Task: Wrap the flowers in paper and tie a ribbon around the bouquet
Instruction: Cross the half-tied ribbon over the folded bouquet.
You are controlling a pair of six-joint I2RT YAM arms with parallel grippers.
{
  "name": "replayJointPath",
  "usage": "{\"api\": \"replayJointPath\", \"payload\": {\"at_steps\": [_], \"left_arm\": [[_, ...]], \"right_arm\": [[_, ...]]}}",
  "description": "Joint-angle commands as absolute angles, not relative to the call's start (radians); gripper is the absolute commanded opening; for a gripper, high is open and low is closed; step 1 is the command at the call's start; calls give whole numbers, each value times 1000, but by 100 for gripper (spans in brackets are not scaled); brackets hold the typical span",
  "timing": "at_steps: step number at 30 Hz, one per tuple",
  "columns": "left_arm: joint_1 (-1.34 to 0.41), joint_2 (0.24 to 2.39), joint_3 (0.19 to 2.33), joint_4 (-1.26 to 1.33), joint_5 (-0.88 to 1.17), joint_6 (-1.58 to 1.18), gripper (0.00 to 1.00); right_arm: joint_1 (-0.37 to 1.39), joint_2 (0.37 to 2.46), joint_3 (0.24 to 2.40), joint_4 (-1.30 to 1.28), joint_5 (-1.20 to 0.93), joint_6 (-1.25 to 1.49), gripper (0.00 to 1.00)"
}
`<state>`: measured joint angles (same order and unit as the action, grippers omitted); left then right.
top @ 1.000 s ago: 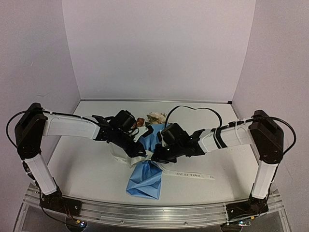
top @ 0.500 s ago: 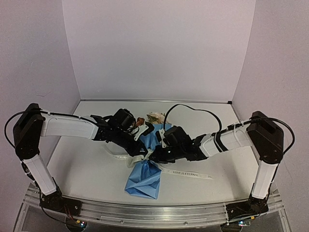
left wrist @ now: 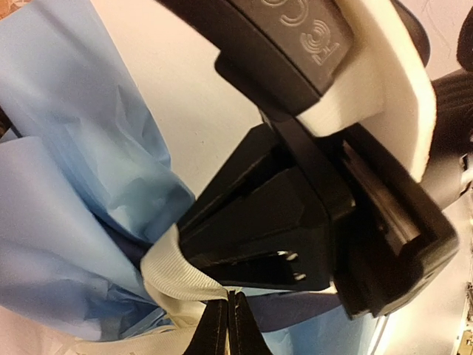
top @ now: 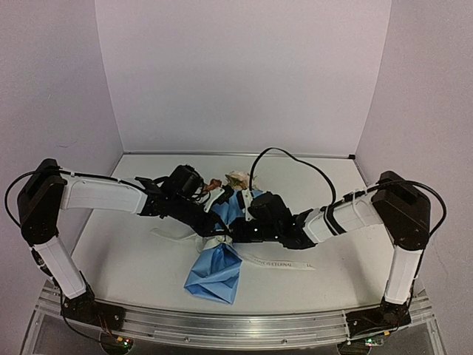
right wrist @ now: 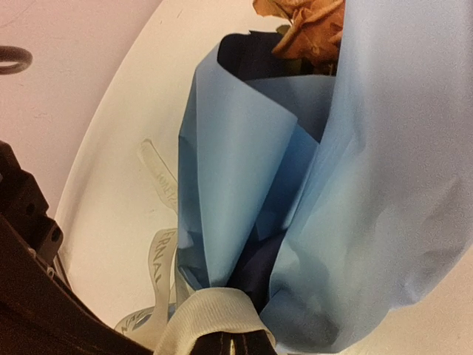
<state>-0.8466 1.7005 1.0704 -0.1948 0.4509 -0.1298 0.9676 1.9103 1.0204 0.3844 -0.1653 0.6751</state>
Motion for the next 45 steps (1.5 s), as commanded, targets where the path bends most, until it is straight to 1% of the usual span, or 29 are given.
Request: {"api": "replayJointPath", "payload": {"at_steps": [1, 6, 10, 15, 18, 23, 27, 31, 34, 38, 42, 45], "left_arm": [[-838, 1662, 1053, -144, 479, -169, 0], [-829, 1659, 1041, -131, 452, -196, 1], [-821, 1653, 1038, -124, 438, -211, 3], [-815, 1636, 1022, -107, 419, -230, 5], [-809, 1613, 1007, -92, 415, -241, 11], [-804, 1583, 997, -88, 440, -247, 24], [-803, 1553, 997, -100, 441, -247, 30], [-798, 1508, 986, -97, 426, -254, 39], [-790, 1485, 981, -108, 422, -255, 43], [-775, 1464, 978, -123, 381, -266, 41], [-725, 1470, 987, -154, 278, -304, 29], [-689, 1526, 1015, -211, 253, -304, 24]], "right_arm": [[974, 1971, 999, 574, -82, 617, 0], [983, 2012, 973, 720, -89, 503, 0], [1004, 2005, 972, 733, -102, 391, 1], [1013, 2014, 991, 732, -98, 321, 0], [1013, 2027, 1003, 732, -106, 292, 0], [1013, 2042, 1020, 732, -123, 261, 0], [1013, 2049, 1029, 732, -122, 246, 0], [1013, 2053, 1035, 732, -121, 236, 0], [1013, 2059, 1043, 732, -123, 230, 0], [1013, 2065, 1049, 733, -124, 224, 0], [1012, 2068, 1052, 732, -123, 219, 0], [1013, 2068, 1053, 732, -132, 218, 0]]}}
